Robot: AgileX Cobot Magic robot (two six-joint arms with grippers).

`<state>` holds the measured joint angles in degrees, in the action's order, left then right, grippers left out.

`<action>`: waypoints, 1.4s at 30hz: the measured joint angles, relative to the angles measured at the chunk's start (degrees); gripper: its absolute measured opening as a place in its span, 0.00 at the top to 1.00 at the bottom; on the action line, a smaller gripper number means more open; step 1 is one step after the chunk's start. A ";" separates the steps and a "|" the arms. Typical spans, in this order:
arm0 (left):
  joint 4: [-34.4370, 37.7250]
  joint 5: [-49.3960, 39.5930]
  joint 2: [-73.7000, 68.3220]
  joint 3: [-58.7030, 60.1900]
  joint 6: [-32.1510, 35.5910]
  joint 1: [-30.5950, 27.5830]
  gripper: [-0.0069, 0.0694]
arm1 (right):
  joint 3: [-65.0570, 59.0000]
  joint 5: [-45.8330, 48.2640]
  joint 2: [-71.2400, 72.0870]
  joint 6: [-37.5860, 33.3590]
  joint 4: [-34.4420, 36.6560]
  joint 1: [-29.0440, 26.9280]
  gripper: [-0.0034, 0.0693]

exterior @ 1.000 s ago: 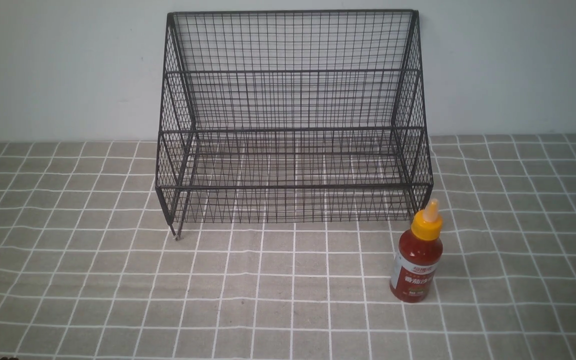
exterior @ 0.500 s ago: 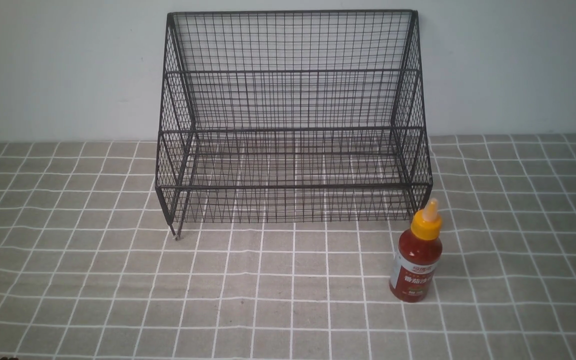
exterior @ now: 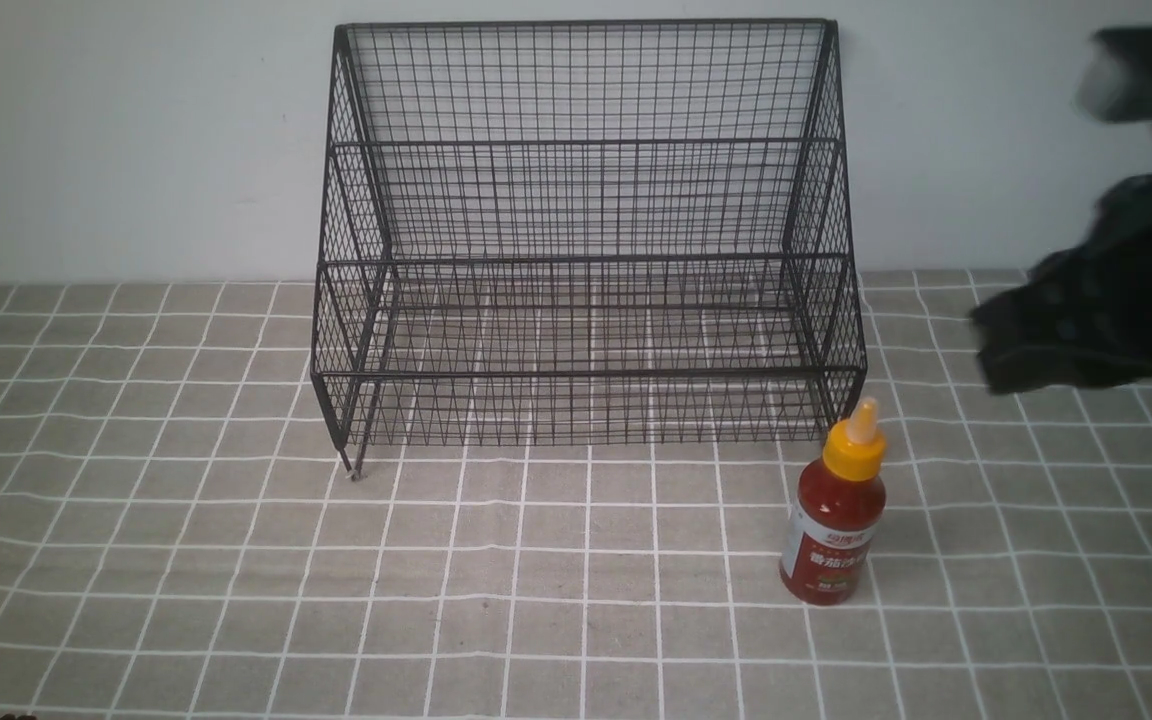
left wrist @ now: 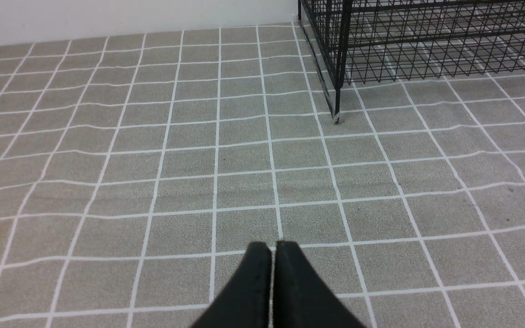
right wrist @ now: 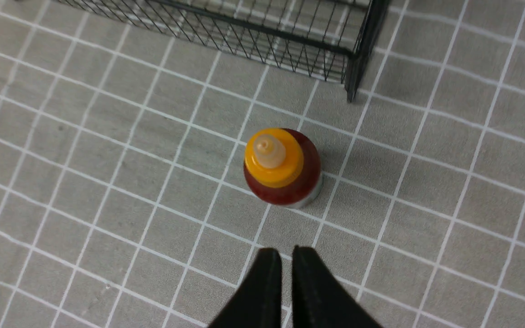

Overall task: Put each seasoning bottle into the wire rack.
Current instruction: Use the right arm to grab the condiment bottle closest to it, then use the right arm to put the condiment bottle back on the shelf

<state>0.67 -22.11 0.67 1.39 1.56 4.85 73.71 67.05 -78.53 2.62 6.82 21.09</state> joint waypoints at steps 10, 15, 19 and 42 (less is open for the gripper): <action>0.00 0.00 0.00 0.00 0.00 0.00 0.92 | 0.81 -5.02 -10.04 1.01 -3.18 3.01 0.28; 0.00 0.00 0.00 0.00 0.00 0.00 0.92 | 0.86 -9.38 -14.64 1.26 -2.93 3.01 0.09; 0.00 0.00 0.00 0.00 0.00 0.00 0.92 | 0.86 -9.42 -16.73 1.19 -1.94 3.01 0.09; 0.00 0.00 0.00 0.00 0.00 0.00 0.92 | 11.26 -0.89 -10.11 -2.02 -3.10 3.01 0.54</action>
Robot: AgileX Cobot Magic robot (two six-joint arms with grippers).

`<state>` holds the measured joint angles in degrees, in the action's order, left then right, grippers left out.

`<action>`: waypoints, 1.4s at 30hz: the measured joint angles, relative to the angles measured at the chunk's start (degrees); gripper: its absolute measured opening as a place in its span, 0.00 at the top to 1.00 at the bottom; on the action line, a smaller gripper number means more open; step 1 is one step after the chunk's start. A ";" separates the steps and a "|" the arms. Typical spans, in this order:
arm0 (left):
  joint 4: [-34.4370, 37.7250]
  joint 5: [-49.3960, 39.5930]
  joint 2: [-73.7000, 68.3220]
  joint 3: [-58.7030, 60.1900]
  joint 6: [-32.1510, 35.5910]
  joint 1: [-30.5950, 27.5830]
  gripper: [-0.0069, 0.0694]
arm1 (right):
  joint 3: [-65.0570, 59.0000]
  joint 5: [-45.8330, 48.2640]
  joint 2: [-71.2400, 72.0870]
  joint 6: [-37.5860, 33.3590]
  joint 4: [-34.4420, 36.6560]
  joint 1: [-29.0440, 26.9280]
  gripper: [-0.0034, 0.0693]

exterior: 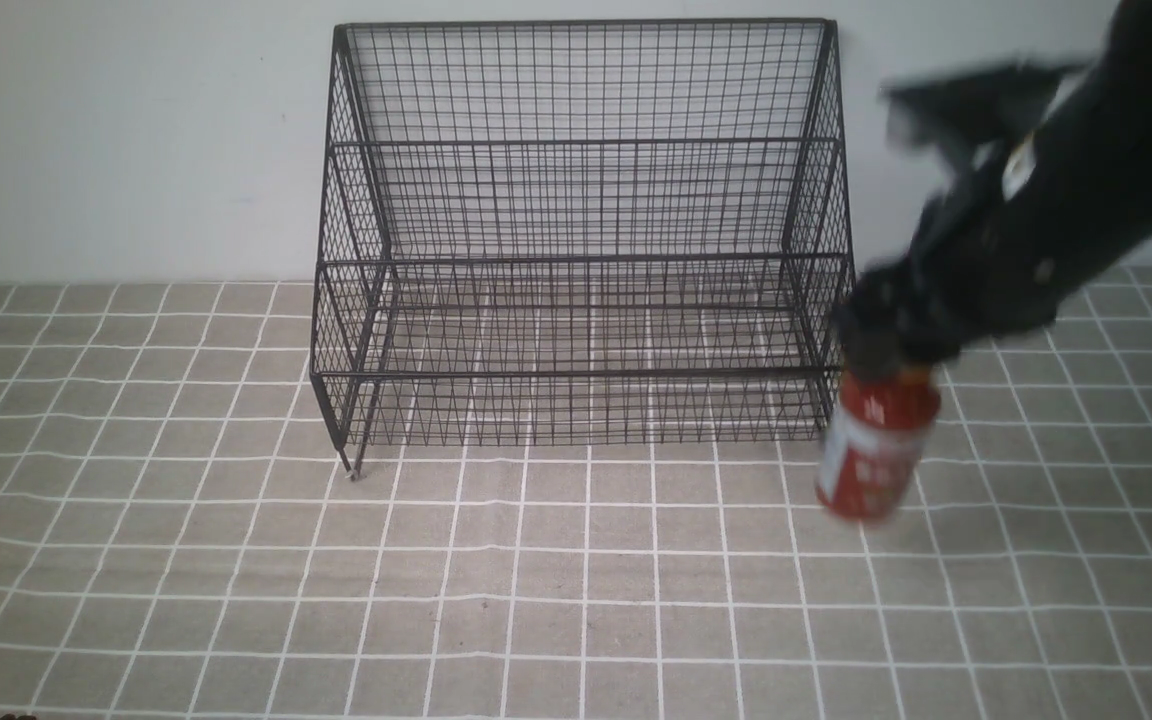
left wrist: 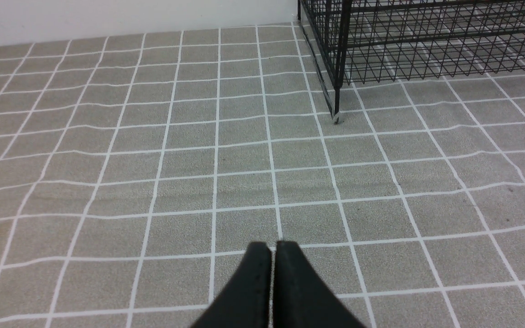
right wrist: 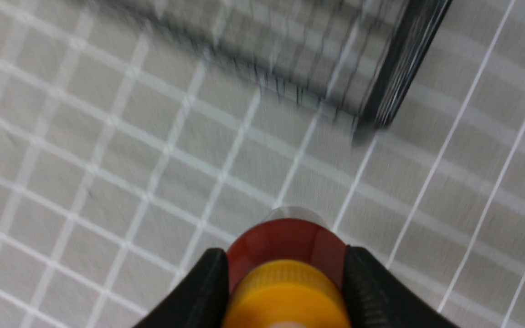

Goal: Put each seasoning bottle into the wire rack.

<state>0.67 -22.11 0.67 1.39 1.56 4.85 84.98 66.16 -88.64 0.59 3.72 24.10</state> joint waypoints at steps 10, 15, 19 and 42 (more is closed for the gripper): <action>0.00 0.00 0.00 0.00 0.00 0.00 0.92 | 21.46 1.15 -9.06 -1.79 -0.23 0.00 0.54; 0.00 0.00 0.00 0.00 0.00 0.00 0.92 | 26.34 2.83 -18.04 -1.90 -0.37 0.00 0.54; 0.00 0.00 0.00 0.00 0.00 0.00 0.92 | 26.71 3.10 -22.82 -1.94 -0.48 0.00 0.54; 0.00 0.00 0.00 0.00 0.00 0.00 0.92 | 30.29 5.53 -25.02 1.60 -1.74 0.00 0.13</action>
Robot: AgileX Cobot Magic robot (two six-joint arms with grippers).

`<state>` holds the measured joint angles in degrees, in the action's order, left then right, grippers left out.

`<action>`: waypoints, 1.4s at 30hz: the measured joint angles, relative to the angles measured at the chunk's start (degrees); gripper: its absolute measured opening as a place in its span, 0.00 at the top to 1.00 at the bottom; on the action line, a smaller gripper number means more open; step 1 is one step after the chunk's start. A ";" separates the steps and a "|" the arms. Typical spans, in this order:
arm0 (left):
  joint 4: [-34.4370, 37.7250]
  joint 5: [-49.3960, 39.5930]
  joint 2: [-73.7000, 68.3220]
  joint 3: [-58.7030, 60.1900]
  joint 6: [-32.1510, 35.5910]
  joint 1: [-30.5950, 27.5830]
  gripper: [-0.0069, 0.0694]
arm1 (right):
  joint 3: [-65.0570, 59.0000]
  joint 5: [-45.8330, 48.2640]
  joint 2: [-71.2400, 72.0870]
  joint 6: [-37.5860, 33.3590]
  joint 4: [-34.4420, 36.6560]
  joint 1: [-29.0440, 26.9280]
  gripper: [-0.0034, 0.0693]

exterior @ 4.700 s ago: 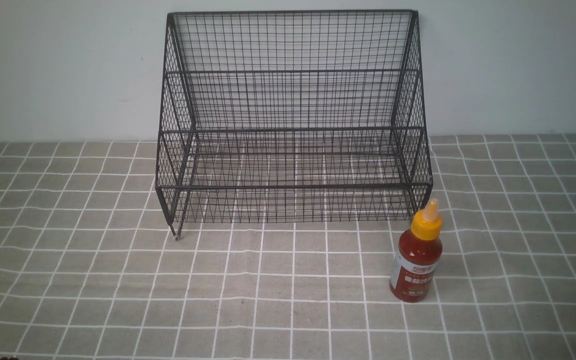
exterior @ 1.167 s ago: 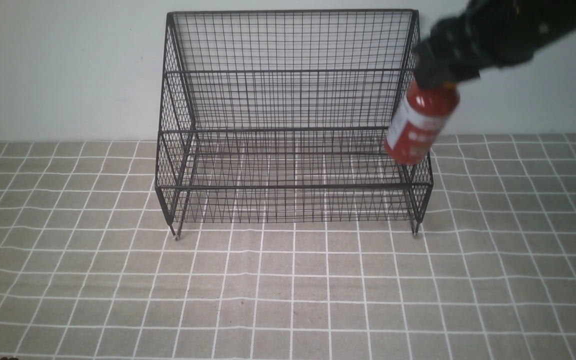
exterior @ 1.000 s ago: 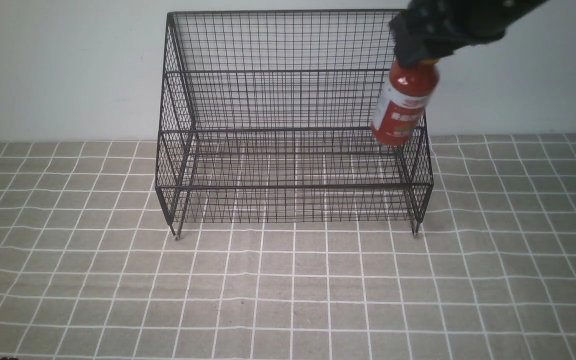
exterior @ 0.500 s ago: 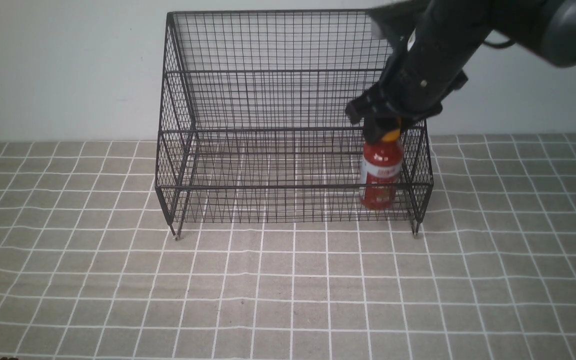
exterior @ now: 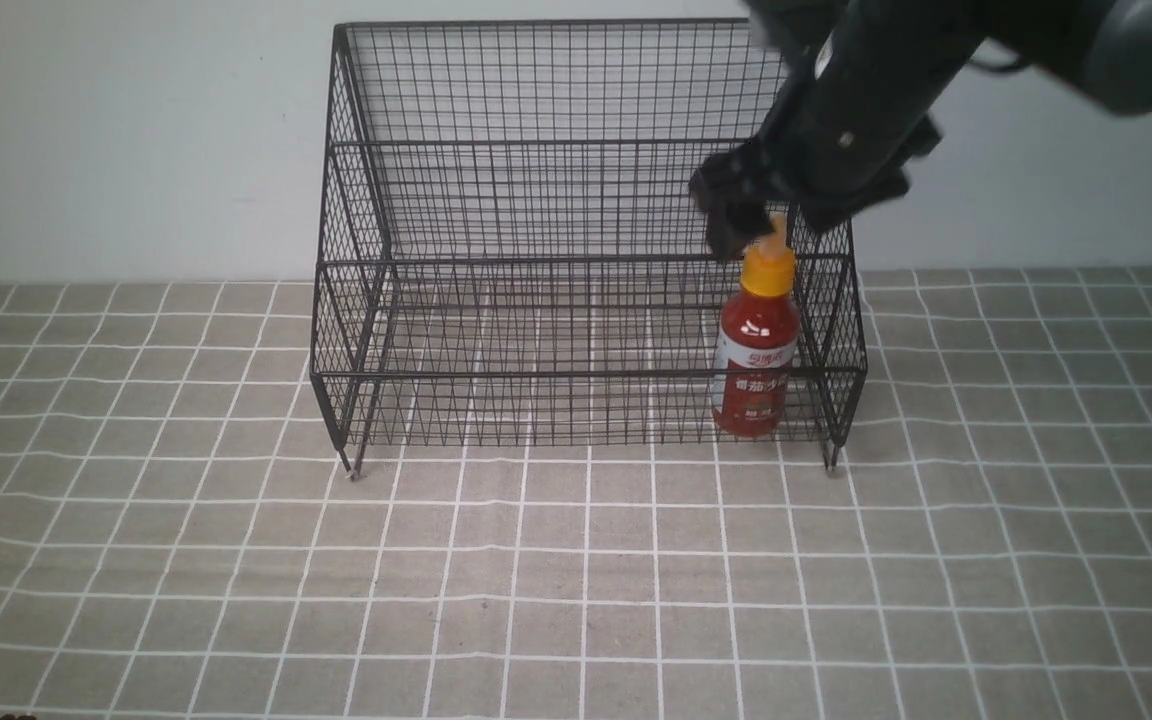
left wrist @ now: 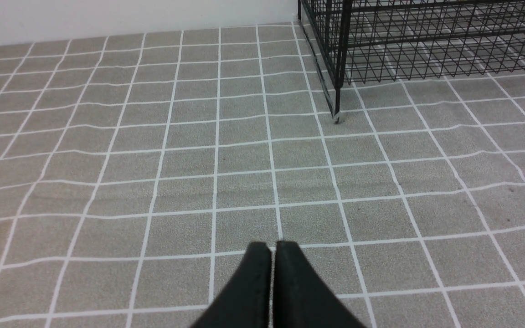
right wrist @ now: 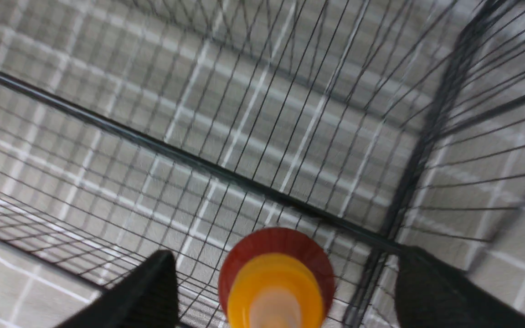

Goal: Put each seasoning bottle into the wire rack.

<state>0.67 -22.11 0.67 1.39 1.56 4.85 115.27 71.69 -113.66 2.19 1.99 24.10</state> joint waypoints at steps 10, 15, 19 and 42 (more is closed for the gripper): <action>0.00 0.00 0.00 0.00 0.00 0.00 0.92 | 0.12 0.92 27.12 -0.05 -1.19 0.00 0.37; 0.00 0.00 0.00 0.00 0.00 0.00 0.92 | -4.50 0.86 45.11 2.18 -5.48 0.00 0.65; 0.00 0.00 0.00 0.00 0.00 0.00 0.92 | -18.26 -0.86 62.70 5.54 -7.44 0.00 0.82; 0.00 0.00 0.00 0.00 0.00 0.00 0.92 | -84.06 -54.61 114.90 13.51 -8.75 0.00 0.97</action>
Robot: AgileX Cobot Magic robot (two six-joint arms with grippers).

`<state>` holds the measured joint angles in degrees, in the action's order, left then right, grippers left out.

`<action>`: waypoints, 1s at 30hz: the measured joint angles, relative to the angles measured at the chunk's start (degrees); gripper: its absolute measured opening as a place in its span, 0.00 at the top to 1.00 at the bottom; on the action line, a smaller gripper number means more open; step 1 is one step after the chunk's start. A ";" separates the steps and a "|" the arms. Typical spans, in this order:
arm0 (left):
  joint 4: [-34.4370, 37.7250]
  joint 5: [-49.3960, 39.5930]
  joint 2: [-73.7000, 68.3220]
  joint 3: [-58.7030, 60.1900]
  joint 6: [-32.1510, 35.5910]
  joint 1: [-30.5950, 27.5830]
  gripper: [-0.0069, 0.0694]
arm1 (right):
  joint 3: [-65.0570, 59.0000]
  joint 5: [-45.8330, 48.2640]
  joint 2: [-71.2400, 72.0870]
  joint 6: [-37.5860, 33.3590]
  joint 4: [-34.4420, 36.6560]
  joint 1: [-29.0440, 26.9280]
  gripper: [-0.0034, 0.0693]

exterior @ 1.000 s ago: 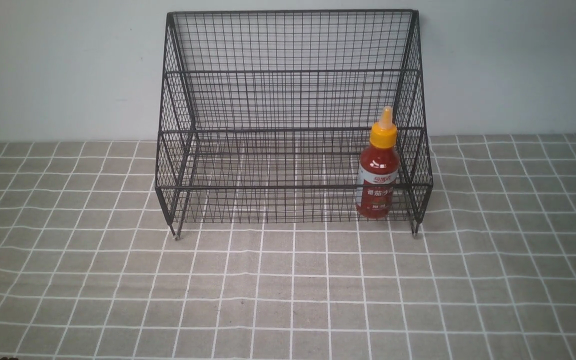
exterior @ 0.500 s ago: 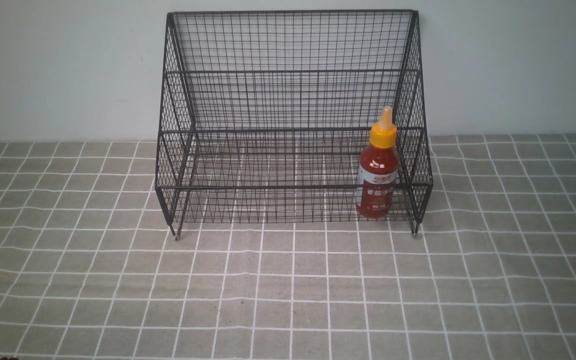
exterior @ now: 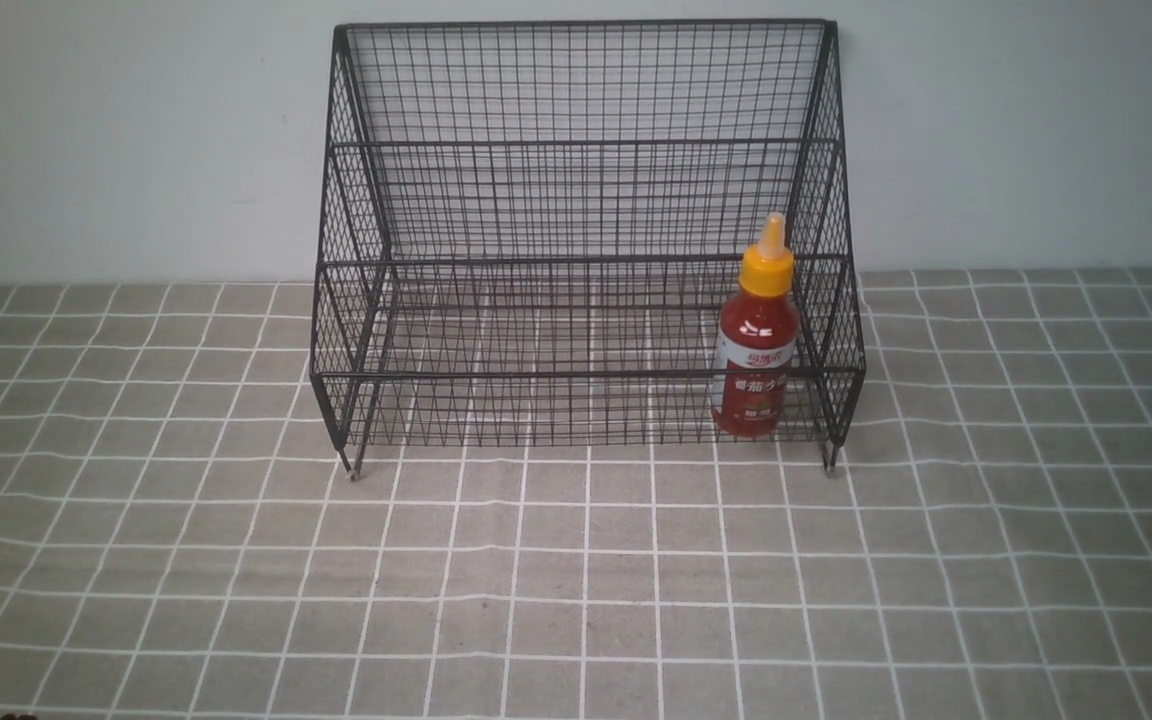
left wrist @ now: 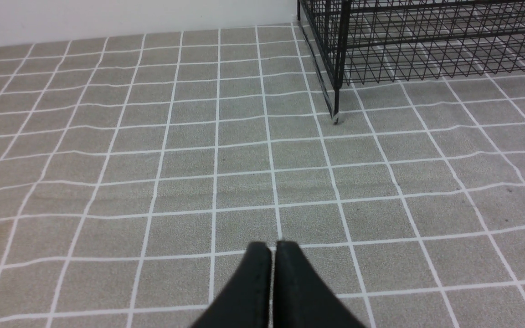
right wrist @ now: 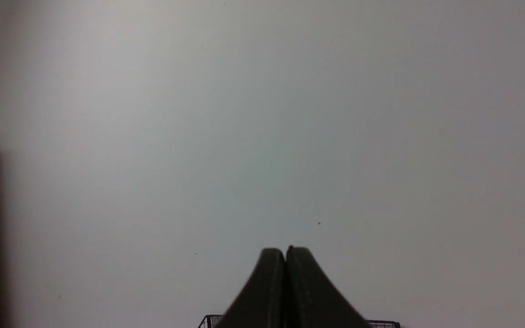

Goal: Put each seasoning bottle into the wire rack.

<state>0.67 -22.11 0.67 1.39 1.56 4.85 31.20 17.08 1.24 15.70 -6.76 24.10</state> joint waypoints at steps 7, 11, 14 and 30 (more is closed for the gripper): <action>0.00 0.00 0.00 0.00 0.00 0.00 0.92 | 0.00 4.76 0.00 -0.29 -1.04 0.00 0.97; 0.00 0.00 0.00 0.00 0.00 0.00 0.92 | -1.57 15.04 0.00 -2.01 -0.99 -0.06 0.97; 0.00 0.00 0.00 0.00 0.00 0.00 0.92 | -6.33 17.46 0.00 -4.70 -0.33 -2.72 0.97; 0.00 0.00 0.00 0.00 0.00 0.00 0.92 | -32.22 5.03 -0.23 -16.45 9.93 -20.06 0.97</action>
<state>0.67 -22.11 0.67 1.39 1.56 4.85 -1.02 22.11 1.01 -0.76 3.16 4.04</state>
